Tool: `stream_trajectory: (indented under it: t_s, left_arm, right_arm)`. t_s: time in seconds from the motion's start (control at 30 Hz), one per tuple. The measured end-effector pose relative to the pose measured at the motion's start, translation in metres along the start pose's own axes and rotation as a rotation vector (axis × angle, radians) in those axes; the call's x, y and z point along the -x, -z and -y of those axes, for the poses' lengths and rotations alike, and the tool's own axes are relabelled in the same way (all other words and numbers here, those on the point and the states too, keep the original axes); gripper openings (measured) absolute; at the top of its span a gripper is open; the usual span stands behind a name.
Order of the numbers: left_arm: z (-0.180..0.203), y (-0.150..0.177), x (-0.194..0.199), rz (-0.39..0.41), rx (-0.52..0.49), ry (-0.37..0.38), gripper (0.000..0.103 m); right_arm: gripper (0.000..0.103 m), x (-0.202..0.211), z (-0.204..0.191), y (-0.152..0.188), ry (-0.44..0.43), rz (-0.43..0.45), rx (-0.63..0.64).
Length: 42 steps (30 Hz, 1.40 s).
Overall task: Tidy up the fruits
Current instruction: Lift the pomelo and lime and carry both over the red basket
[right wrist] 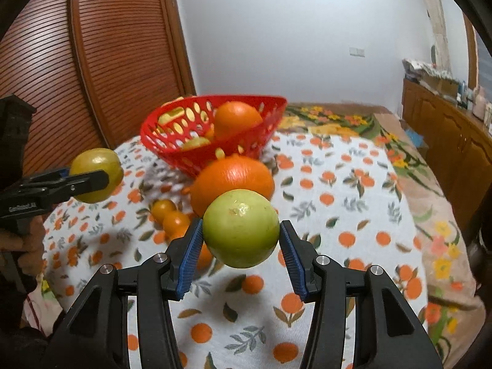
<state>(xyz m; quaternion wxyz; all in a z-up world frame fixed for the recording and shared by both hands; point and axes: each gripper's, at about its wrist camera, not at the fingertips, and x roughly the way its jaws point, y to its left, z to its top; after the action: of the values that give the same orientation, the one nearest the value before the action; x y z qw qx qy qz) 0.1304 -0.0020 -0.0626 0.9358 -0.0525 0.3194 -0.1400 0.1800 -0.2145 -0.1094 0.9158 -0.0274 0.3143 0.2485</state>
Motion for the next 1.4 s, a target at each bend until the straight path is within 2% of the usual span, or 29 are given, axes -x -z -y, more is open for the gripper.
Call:
stream_trajectory:
  t_s: [0.57, 0.7, 0.8, 1.0, 1.4]
  left_arm:
    - [-0.007, -0.033, 0.005, 0.061, -0.032, -0.004, 0.061]
    - [-0.013, -0.041, -0.004, 0.061, -0.026, -0.004, 0.061]
    - [-0.021, -0.047, -0.015, 0.053, -0.022, -0.007, 0.061]
    - [-0.035, -0.063, -0.038, 0.041, -0.016, -0.020, 0.061]
    - [-0.046, -0.088, -0.071, 0.031, -0.024, -0.031, 0.061]
  right_arm:
    - [0.051, 0.000, -0.016, -0.052, -0.024, 0.045, 0.063]
    - [0.051, -0.012, -0.013, -0.068, -0.030, 0.046, 0.077]
    - [0.051, -0.024, -0.007, -0.080, -0.068, 0.037, 0.065]
    - [0.051, -0.050, -0.001, -0.101, -0.061, 0.017, 0.096]
    - [0.051, -0.090, -0.004, -0.108, -0.072, -0.053, 0.153]
